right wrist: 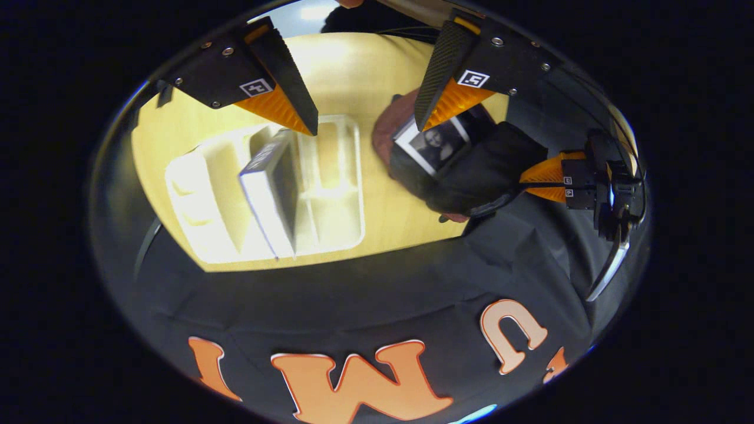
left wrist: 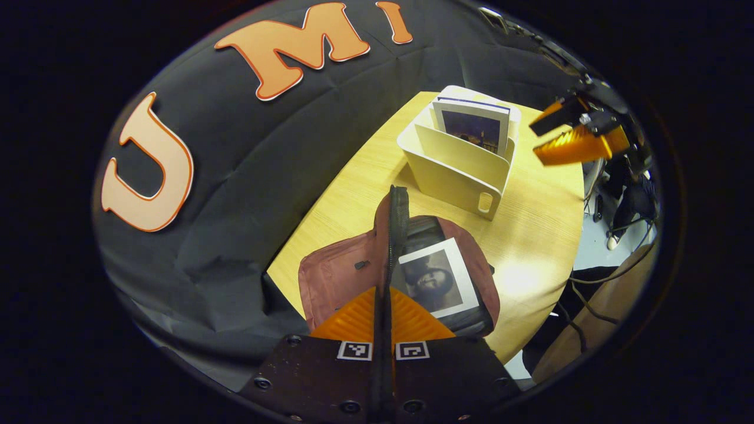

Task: Open the schoolbag, grab two books from the bookshelf and put them into the schoolbag.

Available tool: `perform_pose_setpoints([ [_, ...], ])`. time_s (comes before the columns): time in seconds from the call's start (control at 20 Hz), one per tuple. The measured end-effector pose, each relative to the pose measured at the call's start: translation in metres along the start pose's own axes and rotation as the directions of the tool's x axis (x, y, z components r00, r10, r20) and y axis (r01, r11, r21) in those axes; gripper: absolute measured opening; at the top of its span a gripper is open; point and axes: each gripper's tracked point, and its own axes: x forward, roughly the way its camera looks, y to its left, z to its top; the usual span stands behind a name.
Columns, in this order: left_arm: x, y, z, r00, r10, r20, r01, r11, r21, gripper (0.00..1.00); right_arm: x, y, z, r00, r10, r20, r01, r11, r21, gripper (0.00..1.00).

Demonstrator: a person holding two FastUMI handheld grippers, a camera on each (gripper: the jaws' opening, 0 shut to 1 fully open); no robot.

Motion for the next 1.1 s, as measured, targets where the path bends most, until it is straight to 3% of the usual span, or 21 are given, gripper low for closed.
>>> perform_pose_setpoints([
  [0.25, 0.001, -0.004, 0.001, 1.0, -0.015, -0.003, 0.015, 1.0, 0.003, 0.01, -0.015, -0.04, 0.06, 0.995, -0.104, -0.009, 0.102, 0.989, -0.105, 0.98],
  [0.55, 0.005, -0.009, -0.001, 1.0, -0.03, -0.002, 0.03, 0.999, -0.011, 0.01, 0.031, -0.067, 0.102, 0.979, -0.14, -0.149, 0.123, 0.986, -0.114, 0.98],
  [0.8, 0.005, -0.006, -0.006, 1.0, -0.023, -0.014, 0.023, 0.999, -0.027, 0.01, 0.087, -0.095, 0.098, 0.939, -0.214, -0.271, 0.177, 0.972, -0.155, 0.98],
  [1.1, -0.002, 0.002, -0.008, 1.0, 0.0, -0.024, -0.001, 1.0, -0.029, 0.01, 0.125, -0.102, 0.075, 0.889, -0.239, -0.391, 0.183, 0.967, -0.175, 0.99],
])
